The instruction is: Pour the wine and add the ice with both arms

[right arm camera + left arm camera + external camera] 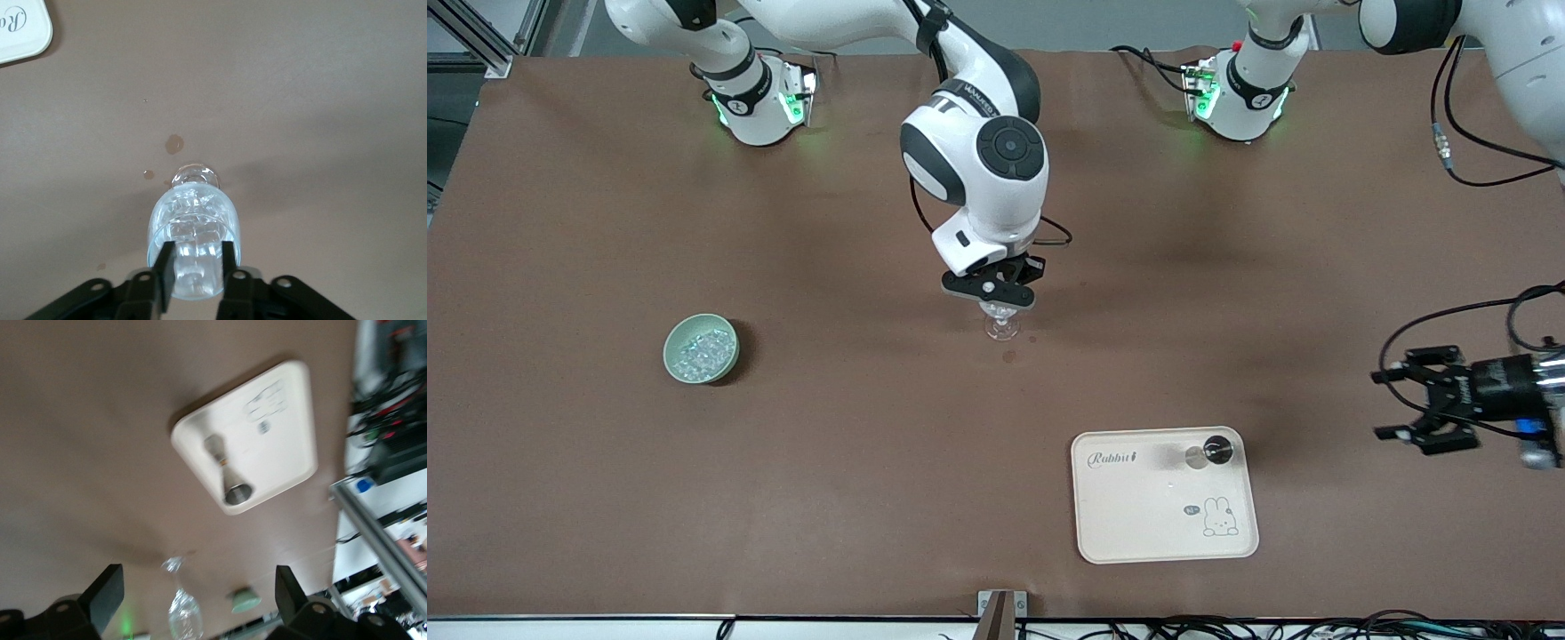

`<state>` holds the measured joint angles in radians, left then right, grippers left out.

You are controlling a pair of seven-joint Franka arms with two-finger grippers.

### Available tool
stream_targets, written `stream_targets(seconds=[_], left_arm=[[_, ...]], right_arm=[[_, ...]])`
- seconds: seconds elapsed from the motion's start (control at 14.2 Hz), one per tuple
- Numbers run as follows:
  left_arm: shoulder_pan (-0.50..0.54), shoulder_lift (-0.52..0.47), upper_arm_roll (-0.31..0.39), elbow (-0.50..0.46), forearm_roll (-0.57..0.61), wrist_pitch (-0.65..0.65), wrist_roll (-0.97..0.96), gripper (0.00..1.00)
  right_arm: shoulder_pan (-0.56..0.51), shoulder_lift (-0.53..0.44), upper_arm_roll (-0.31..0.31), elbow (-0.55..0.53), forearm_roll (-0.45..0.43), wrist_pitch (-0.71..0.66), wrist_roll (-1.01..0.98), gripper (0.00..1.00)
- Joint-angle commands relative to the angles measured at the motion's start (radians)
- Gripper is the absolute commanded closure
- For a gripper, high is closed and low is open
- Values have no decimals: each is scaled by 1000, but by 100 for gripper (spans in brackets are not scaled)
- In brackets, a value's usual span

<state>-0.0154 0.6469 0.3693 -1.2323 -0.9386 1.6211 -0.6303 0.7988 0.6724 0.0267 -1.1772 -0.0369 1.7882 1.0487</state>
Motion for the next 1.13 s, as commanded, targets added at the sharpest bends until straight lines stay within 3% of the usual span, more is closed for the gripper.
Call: stream_targets(seconds=[0.0, 0.21, 0.35, 0.63, 0.78, 1.06], left_arm=[[-23, -53, 7, 11, 47, 141, 1, 0], [-14, -126, -38, 8, 43, 210, 6, 0], [-21, -177, -49, 2, 174, 209, 72, 0], [-15, -300, -238, -16, 609, 209, 318, 0], [-12, -351, -288, -30, 707, 189, 424, 0], [-17, -456, -329, -49, 822, 47, 633, 0]], right_arm=[[0, -7, -2, -10, 8, -1, 5, 42], [-12, -13, -2, -2, 8, -4, -3, 21], [-55, -27, -5, 10, 6, -13, -9, 0], [-220, -216, -10, 5, -3, -71, -166, 0], [-314, -305, -8, -4, -3, -182, -258, 0], [-505, -433, -7, -53, -3, -265, -412, 0]])
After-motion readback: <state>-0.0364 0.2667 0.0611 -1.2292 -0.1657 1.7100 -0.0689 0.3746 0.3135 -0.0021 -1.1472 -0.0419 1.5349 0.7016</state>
